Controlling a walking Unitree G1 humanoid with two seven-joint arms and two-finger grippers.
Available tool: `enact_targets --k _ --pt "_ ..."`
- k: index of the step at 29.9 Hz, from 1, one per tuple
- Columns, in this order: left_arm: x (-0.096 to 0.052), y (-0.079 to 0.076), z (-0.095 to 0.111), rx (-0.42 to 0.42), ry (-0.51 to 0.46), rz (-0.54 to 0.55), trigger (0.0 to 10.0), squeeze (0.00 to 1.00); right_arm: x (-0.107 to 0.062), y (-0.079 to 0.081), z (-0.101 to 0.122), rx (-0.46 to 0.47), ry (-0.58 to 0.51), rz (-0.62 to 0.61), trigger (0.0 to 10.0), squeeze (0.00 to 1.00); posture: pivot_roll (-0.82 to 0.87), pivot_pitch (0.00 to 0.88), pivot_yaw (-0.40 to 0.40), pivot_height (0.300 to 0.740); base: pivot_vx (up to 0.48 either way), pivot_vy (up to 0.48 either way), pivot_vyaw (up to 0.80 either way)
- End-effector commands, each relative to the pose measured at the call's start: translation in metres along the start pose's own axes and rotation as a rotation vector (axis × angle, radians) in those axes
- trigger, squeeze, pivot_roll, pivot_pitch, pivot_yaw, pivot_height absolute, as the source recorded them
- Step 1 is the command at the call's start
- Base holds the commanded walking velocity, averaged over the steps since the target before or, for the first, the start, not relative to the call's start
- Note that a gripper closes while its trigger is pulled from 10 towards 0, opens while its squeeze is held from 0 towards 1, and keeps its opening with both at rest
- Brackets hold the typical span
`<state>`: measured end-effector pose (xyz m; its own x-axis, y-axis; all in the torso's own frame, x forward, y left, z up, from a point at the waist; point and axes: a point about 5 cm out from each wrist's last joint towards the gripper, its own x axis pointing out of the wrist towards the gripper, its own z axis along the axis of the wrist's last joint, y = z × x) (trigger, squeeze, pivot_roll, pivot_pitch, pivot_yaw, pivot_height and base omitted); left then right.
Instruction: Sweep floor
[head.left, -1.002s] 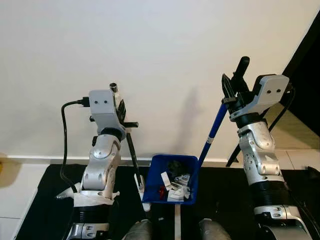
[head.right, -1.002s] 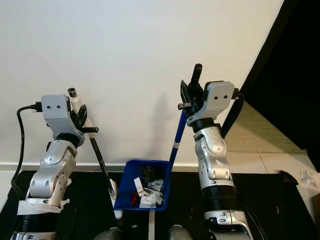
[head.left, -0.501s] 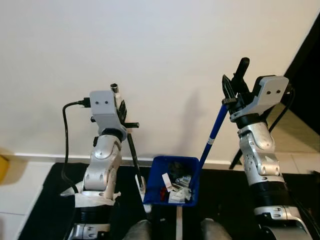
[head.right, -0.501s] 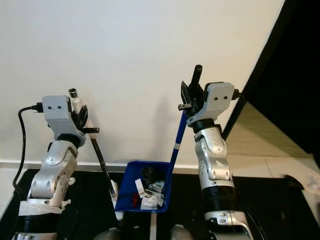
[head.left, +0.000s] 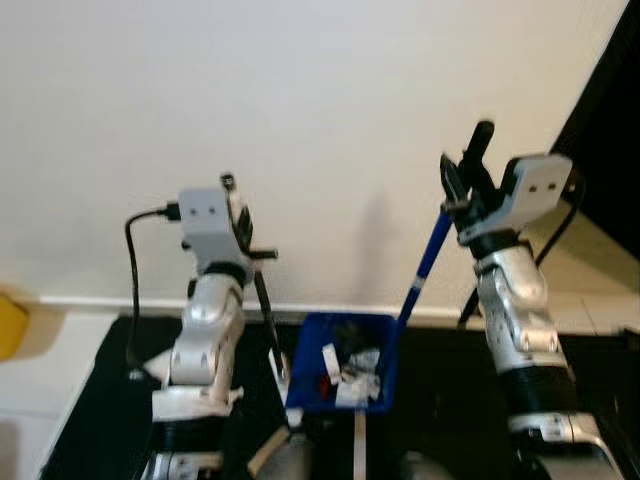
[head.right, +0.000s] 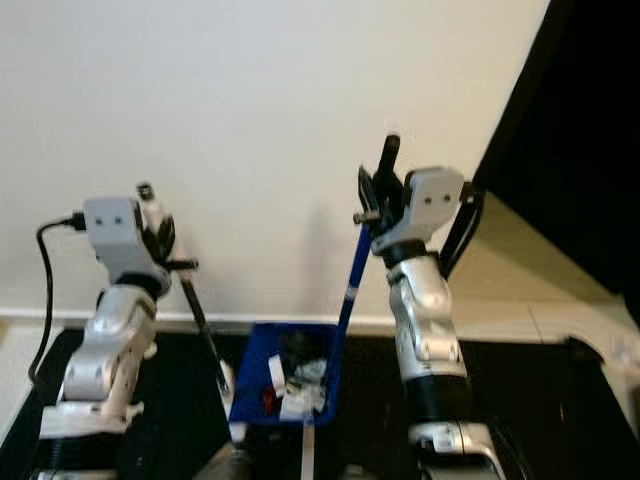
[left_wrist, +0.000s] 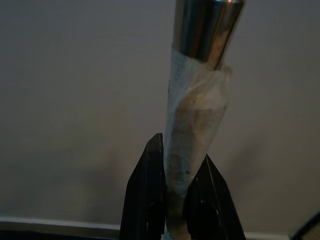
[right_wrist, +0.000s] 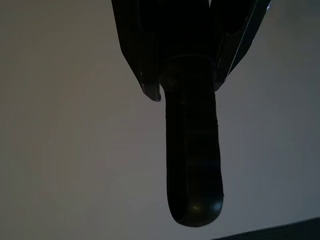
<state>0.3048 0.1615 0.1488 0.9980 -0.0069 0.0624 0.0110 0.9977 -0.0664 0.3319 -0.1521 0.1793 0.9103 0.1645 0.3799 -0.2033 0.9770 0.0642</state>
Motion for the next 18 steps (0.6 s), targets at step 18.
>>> enact_targets --k 18 --pt "-0.0004 0.0 0.0022 -0.012 -0.022 0.005 10.0 0.0 0.0007 0.0023 0.0004 0.015 -0.013 -0.003 10.0 0.0 0.01 0.017 0.019 0.74 0.0 0.0 0.0"
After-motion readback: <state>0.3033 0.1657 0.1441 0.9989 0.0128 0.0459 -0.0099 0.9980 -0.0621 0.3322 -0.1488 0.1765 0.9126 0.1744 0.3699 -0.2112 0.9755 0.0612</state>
